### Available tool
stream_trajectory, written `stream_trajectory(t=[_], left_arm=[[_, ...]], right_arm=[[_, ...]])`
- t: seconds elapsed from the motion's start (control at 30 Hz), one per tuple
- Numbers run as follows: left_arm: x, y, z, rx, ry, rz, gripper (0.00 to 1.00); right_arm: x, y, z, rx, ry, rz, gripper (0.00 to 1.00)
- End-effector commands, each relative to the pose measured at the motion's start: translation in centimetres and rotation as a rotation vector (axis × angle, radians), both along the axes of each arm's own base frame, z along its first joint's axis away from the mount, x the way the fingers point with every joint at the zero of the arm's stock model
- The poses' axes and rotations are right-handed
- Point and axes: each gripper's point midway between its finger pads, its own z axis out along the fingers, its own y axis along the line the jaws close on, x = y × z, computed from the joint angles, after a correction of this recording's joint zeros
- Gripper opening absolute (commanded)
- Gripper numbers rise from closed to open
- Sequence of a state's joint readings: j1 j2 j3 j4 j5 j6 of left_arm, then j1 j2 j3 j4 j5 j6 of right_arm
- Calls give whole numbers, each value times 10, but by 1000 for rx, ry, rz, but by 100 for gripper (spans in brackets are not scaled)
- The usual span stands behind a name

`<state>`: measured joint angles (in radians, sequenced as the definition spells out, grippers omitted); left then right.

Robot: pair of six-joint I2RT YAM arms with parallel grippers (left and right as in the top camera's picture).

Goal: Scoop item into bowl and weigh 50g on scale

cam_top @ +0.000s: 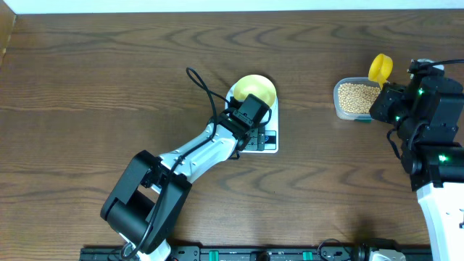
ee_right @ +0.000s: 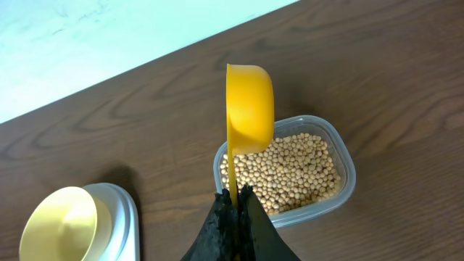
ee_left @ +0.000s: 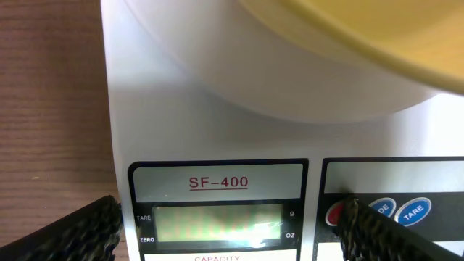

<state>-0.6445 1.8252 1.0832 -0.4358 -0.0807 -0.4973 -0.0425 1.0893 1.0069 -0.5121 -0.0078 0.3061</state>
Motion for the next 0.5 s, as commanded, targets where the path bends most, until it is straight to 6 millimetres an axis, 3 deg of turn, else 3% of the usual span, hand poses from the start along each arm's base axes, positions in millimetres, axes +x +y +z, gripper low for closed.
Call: stream_trajectory(t=[0.0, 0.47], left_arm=[[0, 2, -6, 21, 4, -11, 96], [1, 5, -9, 41, 3, -6, 96]], right_arm=[[0, -1, 7, 7, -16, -7, 1], [0, -1, 7, 7, -16, -7, 1]])
